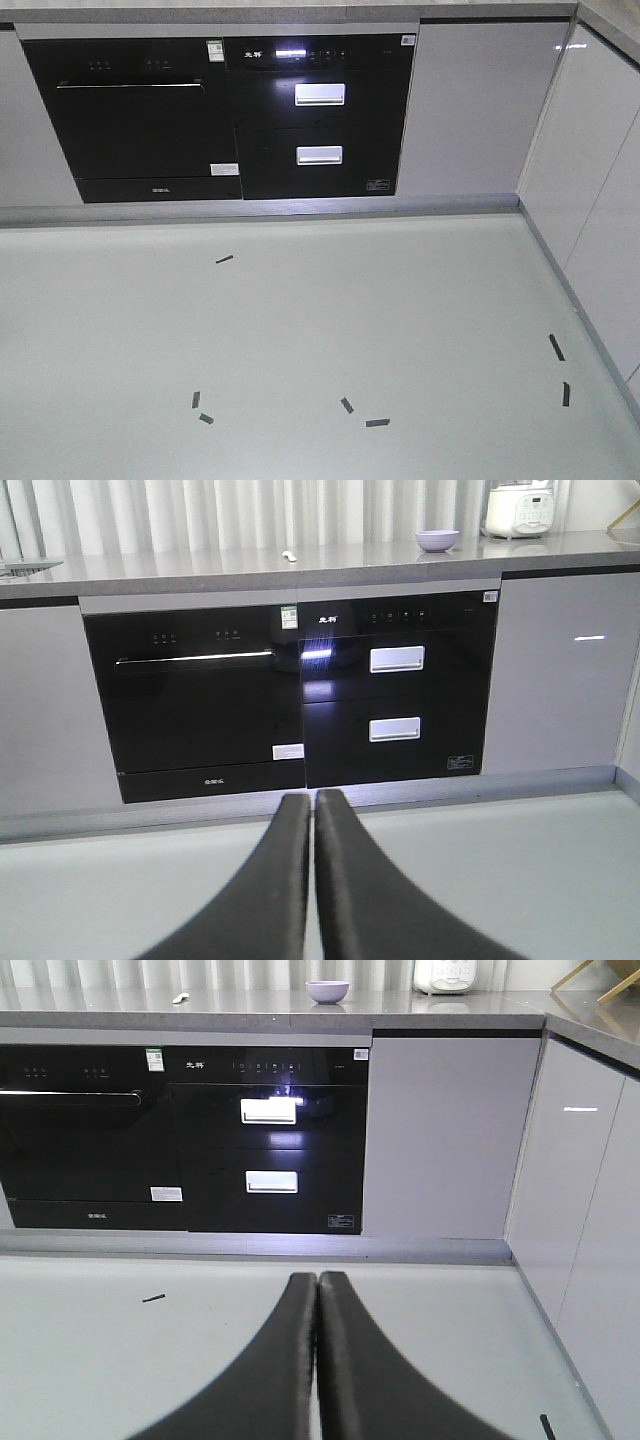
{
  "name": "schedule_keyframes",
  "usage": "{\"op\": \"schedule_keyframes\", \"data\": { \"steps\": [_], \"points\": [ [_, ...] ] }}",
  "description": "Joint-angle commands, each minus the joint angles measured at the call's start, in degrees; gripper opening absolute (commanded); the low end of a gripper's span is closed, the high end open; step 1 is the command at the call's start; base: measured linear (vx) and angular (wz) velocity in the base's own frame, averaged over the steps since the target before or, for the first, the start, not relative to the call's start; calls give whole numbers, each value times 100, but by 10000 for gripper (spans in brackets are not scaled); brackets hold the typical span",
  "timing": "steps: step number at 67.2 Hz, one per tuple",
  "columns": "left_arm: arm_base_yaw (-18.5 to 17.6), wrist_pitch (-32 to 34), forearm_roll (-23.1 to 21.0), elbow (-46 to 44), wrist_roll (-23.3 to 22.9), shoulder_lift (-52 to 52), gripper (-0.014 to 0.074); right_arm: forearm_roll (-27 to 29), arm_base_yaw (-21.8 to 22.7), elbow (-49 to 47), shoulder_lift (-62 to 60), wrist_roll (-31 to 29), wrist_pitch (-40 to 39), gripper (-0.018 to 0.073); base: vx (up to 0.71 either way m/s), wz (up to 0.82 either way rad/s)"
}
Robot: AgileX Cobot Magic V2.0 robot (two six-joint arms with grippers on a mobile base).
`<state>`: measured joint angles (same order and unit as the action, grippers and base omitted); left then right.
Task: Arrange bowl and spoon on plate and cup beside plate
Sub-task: 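Drive the base toward the grey counter with the lilac bowl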
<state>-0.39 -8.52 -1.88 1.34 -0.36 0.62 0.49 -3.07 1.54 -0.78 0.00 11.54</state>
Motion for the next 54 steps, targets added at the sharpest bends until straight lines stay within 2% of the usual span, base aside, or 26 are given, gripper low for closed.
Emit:
{"op": "schedule_keyframes", "data": {
  "steps": [1,54],
  "points": [
    [-37,435,-47,-114,-70,80,-6,-5,-8,59,-35,0,-409,-11,0,0],
    [-37,435,-47,-114,-70,80,-6,-5,-8,59,-35,0,-404,-11,0,0]
  ]
}}
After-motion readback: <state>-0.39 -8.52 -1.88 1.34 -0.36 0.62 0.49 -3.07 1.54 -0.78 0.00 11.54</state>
